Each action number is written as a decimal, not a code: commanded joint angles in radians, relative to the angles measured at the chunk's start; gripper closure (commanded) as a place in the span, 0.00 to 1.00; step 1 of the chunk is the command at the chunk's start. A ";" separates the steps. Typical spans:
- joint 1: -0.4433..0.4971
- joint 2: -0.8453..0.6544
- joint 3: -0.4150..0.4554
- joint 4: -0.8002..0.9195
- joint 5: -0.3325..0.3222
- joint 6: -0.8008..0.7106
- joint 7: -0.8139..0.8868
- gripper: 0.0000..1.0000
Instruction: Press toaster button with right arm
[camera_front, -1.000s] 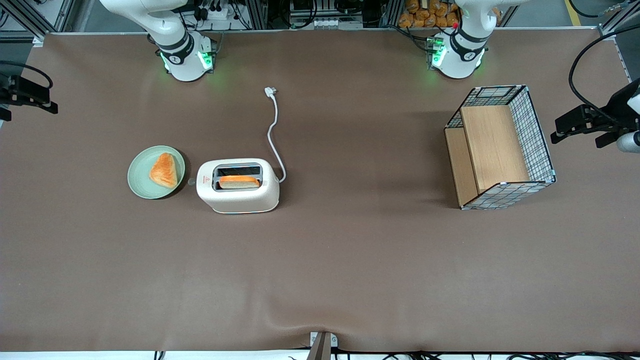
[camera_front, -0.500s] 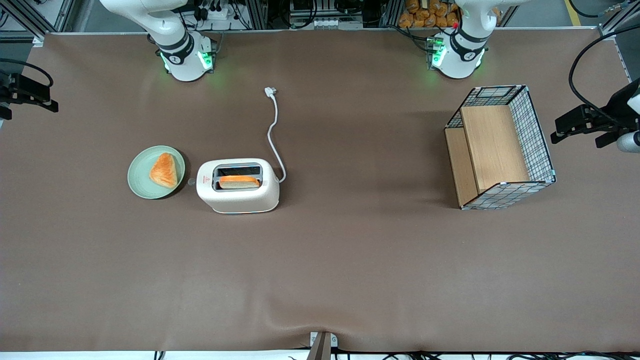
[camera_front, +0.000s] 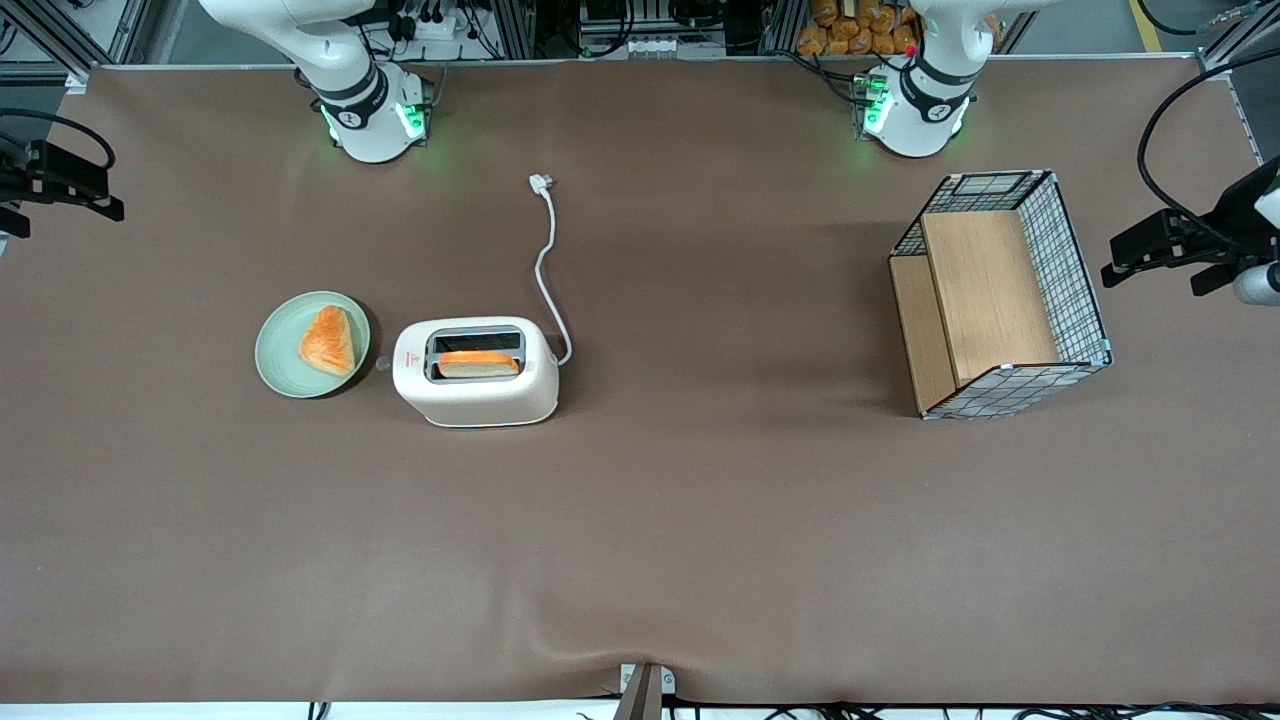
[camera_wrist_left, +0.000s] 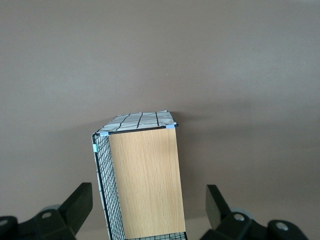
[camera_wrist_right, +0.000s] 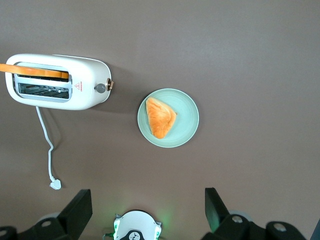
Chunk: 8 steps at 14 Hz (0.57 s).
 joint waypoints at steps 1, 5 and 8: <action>0.014 -0.013 -0.002 0.004 -0.010 -0.007 0.019 0.00; 0.014 -0.026 -0.002 0.005 -0.011 0.006 0.017 0.00; 0.014 -0.030 -0.001 0.005 -0.011 0.010 0.017 0.00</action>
